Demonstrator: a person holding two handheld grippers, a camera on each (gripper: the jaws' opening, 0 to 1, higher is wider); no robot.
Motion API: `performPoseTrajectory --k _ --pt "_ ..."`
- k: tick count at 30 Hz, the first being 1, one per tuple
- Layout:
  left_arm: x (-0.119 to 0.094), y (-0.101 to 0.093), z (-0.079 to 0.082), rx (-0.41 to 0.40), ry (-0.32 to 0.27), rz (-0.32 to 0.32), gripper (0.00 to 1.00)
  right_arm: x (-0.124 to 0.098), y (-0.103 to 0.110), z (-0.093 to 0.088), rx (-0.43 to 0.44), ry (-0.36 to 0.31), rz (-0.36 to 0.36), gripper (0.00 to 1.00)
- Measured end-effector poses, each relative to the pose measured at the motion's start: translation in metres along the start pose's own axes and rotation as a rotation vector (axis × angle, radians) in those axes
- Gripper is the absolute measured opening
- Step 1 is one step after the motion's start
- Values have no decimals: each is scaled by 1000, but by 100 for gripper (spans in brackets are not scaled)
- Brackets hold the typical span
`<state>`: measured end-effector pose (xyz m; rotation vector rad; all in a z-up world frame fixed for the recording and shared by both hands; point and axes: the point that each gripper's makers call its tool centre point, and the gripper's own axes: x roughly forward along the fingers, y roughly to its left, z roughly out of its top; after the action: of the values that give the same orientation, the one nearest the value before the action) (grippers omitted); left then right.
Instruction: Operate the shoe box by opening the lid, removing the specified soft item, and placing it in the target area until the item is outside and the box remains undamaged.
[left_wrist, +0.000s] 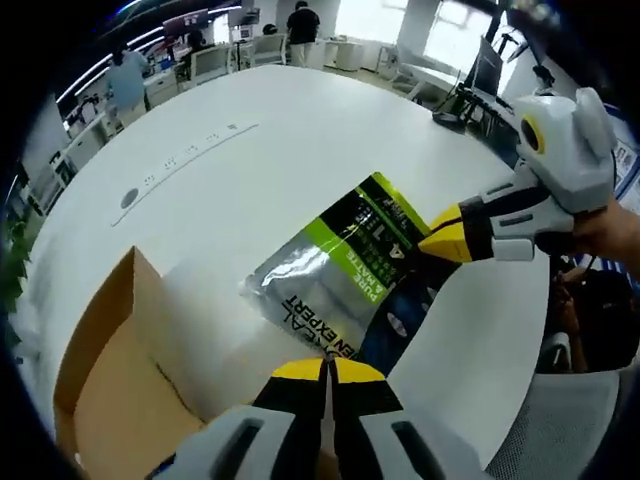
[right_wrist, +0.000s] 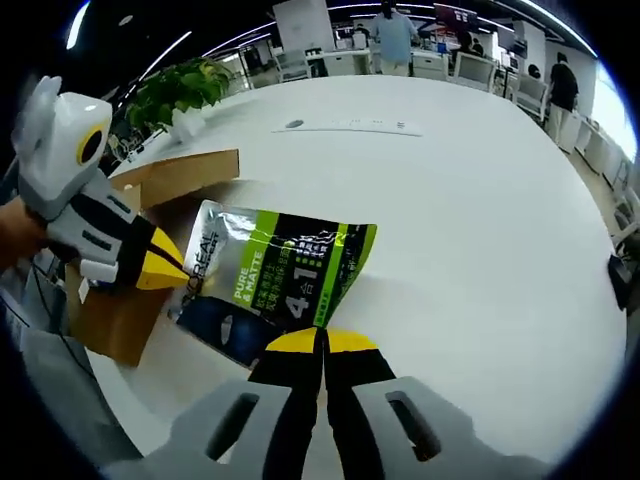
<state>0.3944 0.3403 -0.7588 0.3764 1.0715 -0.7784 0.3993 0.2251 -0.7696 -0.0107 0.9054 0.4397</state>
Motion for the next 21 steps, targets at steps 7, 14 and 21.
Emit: performPoseTrajectory --k 7,14,21 --pt "9 -1 -2 123 40 25 1 5 -3 -7 6 3 -8 0" --pt "18 3 -8 196 71 38 2 11 -5 -15 8 10 -19 0" --pt "16 2 -10 256 77 55 2 13 -7 -12 30 -7 -24 0"
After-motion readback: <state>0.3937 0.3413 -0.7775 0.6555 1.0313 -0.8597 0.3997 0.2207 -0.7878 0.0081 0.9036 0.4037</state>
